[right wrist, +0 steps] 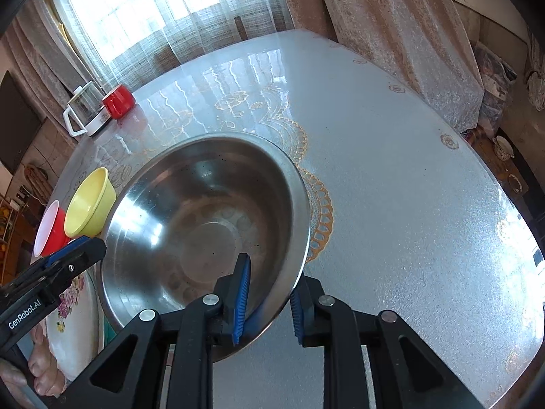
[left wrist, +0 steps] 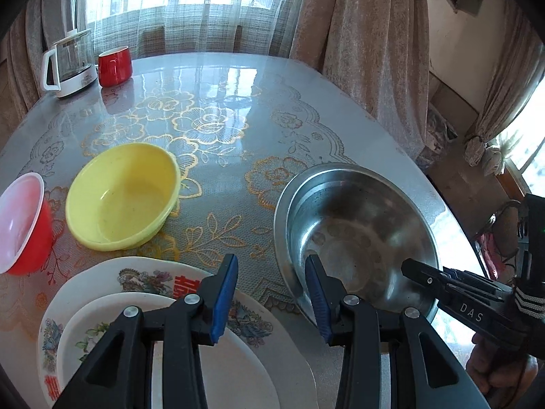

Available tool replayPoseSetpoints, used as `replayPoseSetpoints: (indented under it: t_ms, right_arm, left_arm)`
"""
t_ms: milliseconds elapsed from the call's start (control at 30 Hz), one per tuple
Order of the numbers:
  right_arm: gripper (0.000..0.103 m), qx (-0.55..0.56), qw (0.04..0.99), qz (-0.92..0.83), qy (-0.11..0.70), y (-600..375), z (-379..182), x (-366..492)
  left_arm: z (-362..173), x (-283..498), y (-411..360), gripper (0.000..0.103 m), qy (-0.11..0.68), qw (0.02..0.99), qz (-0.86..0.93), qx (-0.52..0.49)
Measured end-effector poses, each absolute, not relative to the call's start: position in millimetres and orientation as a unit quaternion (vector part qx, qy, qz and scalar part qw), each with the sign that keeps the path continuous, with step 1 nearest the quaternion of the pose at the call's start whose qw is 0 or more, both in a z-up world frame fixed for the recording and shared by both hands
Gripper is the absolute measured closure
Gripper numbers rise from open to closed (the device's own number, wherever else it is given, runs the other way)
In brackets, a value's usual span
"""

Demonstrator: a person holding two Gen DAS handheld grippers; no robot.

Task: Organize plates and bowls

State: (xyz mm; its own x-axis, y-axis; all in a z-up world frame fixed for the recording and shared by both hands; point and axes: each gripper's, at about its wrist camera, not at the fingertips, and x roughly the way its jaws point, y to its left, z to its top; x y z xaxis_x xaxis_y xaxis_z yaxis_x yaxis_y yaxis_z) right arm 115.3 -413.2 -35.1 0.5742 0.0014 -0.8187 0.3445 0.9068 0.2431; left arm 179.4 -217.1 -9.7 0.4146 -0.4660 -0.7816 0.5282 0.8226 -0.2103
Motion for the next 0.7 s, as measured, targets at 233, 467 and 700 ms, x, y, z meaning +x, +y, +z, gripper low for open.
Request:
replayPoseSetpoints:
  t_ms: [233,467,700]
  right_arm:
    - [0.081,0.194,0.868,-0.094,0.448,-420.1,-34.3,95.6]
    - [0.082,0.198,0.868,-0.112,0.442,-428.5,-34.5,70.5]
    - [0.081,0.22,0.862,-0.119,0.441,-431.1,-39.0,59.7]
  left_arm:
    - [-18.7,164.6,-244.5,0.069,0.463,0.816,-0.339,0.065]
    - [-20.4,126.9,-244.7,0.078,0.448,0.814,-0.36,0.088]
    - [-19.3,102.1,-245.8,0.074,0.437,0.819,-0.356,0.104]
